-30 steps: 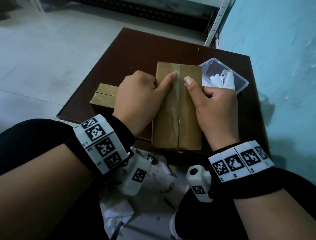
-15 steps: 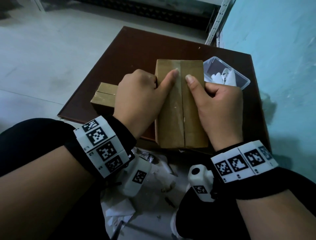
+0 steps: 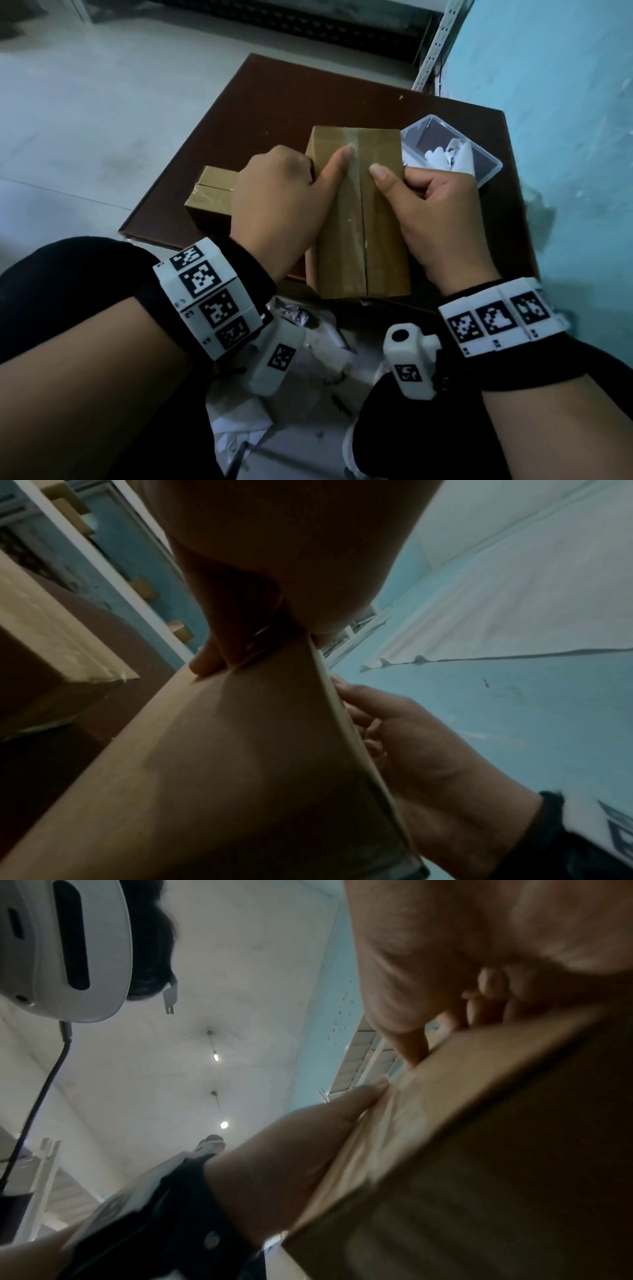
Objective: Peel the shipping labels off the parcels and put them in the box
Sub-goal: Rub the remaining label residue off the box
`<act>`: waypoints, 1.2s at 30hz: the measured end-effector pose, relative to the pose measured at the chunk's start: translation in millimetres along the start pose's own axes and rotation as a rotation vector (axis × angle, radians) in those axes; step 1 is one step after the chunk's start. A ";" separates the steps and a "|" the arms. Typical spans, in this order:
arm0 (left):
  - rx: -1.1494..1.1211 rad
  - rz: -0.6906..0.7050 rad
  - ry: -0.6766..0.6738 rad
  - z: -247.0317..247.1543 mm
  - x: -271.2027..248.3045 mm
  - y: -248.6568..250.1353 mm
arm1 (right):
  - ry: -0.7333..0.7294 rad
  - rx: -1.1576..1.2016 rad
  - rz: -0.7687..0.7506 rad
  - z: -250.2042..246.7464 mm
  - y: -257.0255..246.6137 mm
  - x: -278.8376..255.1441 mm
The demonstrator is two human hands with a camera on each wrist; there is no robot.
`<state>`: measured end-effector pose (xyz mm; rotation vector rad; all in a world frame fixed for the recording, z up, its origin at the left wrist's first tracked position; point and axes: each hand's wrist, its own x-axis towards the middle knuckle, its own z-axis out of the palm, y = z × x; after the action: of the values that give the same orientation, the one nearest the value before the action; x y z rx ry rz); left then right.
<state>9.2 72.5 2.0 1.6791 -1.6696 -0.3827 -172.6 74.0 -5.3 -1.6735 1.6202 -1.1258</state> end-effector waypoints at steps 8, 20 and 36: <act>0.054 0.033 -0.002 3.7 -1.6 6.7 | 0.140 -0.046 0.069 6.8 -5.1 0.7; -0.015 0.002 -0.035 -2.3 15.1 0.1 | 0.057 0.142 0.118 0.1 -7.9 0.8; -0.215 -0.011 -0.018 9.8 4.1 4.5 | 0.119 0.172 0.097 -2.5 -4.9 0.5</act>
<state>-0.2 66.3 -0.6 1.5297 -1.5728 -0.5641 -172.2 74.5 0.2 -1.4279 1.6083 -1.2971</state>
